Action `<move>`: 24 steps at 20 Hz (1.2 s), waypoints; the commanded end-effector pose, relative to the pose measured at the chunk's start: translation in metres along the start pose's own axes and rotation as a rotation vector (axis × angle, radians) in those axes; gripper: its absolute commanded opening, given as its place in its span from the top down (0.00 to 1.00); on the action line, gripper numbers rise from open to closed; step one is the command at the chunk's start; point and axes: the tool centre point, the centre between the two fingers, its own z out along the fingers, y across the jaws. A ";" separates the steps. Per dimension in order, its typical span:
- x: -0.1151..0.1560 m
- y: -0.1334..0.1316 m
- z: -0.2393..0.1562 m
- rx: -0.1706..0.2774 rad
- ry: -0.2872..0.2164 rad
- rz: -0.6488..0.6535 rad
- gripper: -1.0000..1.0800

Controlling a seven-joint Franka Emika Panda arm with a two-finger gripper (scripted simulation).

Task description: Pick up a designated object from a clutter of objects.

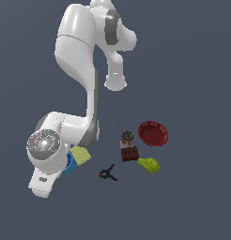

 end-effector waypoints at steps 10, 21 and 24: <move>0.006 -0.001 -0.017 0.000 0.000 0.000 1.00; 0.038 -0.007 -0.113 0.000 0.000 -0.001 1.00; 0.049 -0.008 -0.145 0.000 0.000 -0.001 1.00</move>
